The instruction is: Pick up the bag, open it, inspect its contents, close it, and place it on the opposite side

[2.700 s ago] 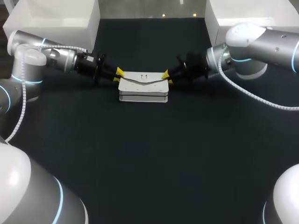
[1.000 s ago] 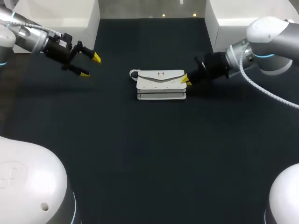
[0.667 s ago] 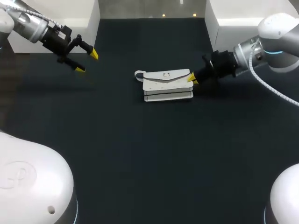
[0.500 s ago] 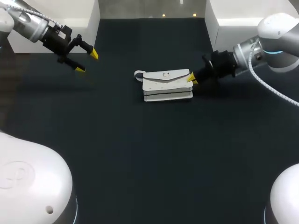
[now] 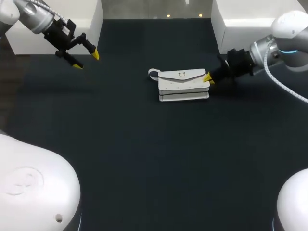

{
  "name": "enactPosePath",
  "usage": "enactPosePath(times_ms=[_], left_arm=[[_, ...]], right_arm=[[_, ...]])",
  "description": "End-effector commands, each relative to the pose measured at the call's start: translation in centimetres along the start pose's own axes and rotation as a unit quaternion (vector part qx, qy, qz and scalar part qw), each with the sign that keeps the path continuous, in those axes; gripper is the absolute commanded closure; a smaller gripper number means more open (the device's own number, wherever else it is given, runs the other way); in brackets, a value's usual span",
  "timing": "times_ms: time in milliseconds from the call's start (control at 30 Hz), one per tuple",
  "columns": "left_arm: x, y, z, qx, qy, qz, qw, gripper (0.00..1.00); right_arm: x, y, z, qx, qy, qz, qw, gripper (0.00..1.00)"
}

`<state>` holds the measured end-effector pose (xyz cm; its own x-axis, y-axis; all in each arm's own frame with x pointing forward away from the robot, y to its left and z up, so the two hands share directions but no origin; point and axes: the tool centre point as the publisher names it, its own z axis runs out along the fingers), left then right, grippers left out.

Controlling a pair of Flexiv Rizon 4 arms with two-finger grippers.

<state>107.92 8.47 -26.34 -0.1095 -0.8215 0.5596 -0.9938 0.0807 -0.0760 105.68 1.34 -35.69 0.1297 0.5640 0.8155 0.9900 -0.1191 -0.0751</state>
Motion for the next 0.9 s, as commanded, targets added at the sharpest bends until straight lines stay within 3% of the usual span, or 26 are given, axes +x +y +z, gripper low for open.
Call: enactPosePath(times_ms=[33,333,900], left_arm=[[0.6,-0.1,-1.2,-0.011,-0.066,-0.001,0.998,0.0],[0.3,0.5,-2.6,0.014,-0.162,-0.01,0.987,0.0],[-0.6,0.6,-3.8,0.048,-0.224,-0.005,0.973,0.0]], right_arm=[[-1.1,-0.3,-3.1,-0.011,-0.005,0.006,1.0,1.0],[-3.2,0.5,-6.2,-0.028,-0.04,0.008,0.999,1.0],[-5.6,1.6,-10.3,-0.056,-0.076,0.022,0.995,1.0]])
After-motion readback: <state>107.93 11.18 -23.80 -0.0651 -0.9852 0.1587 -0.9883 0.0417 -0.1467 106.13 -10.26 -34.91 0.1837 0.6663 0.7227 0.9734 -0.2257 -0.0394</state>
